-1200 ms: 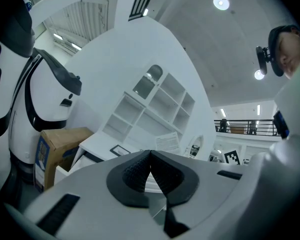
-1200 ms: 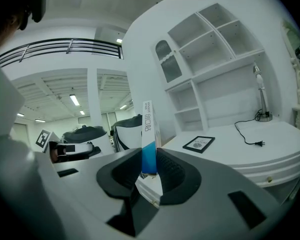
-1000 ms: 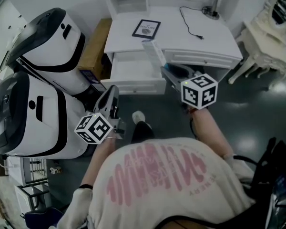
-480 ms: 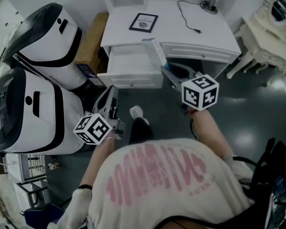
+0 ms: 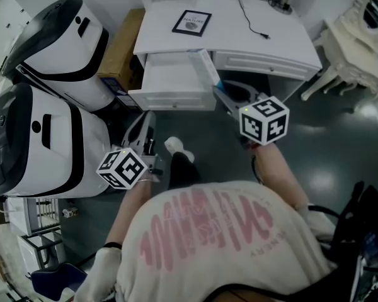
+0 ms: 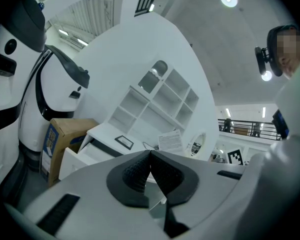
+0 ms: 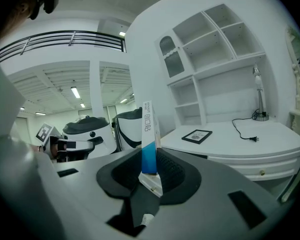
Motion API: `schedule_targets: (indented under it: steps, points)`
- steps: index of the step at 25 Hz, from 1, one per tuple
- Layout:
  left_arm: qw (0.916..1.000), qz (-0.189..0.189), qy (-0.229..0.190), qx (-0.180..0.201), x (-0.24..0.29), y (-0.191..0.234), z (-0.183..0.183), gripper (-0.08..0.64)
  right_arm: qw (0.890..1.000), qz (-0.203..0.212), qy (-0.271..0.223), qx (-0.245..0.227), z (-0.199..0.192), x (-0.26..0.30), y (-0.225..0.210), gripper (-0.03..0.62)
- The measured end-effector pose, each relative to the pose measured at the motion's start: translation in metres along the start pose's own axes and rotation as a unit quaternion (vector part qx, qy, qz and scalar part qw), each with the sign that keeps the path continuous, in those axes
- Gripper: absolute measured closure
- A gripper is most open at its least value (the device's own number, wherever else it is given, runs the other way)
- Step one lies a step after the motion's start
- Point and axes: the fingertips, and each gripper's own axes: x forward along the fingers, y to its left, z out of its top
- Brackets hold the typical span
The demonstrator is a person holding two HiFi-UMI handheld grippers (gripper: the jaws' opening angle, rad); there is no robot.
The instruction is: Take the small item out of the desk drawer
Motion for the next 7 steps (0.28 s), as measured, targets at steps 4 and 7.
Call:
schedule_targets:
  steps: [4, 7]
  points:
    - [1.0000, -0.001, 0.000, -0.001, -0.0003, 0.0017, 0.0004, 0.531, 1.000, -0.004, 0.003, 0.001, -0.0024, 0.0018, -0.0011, 0.490]
    - [1.0000, -0.002, 0.002, 0.000, -0.0011, 0.0032, 0.0005, 0.531, 1.000, -0.006, 0.004, 0.003, -0.0040, 0.0037, -0.0012, 0.491]
